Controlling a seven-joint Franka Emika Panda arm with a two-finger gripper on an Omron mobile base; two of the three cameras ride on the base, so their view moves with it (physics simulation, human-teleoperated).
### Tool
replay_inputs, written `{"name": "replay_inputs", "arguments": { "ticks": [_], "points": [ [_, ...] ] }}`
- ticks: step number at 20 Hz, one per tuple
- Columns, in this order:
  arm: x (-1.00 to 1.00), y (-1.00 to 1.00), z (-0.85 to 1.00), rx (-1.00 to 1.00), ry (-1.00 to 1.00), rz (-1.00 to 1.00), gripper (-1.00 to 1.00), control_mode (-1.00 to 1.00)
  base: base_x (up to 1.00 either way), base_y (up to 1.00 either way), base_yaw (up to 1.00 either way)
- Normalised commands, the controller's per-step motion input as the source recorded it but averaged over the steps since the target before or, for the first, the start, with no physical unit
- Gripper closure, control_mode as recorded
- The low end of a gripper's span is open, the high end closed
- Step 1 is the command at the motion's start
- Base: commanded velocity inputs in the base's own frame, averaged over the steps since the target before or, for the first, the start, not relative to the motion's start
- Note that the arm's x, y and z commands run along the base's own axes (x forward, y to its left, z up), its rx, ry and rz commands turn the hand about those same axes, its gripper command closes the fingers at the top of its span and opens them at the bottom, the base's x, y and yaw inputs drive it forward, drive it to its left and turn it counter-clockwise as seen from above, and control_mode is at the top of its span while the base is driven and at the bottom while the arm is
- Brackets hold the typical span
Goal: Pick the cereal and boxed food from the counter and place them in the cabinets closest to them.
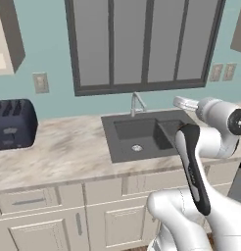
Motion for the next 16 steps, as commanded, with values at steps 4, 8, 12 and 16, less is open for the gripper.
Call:
{"name": "replay_inputs", "arguments": {
  "ticks": [4, 8, 12, 16],
  "points": [
    [0.0, 0.0, 0.0, 0.0, 0.0, 0.0, -1.0, 1.0, -0.03, -0.63, 0.0],
    [0.0, 0.0, 0.0, 0.0, 0.0, 0.0, -1.0, 1.0, -0.01, -0.68, 0.0],
    [0.0, 0.0, 0.0, 0.0, 0.0, 0.0, -1.0, 1.0, 0.0, -0.67, 0.0],
    [0.0, 0.0, 0.0, 0.0, 0.0, 0.0, -1.0, 1.0, 0.0, -0.68, 0.0]
  ]
}}
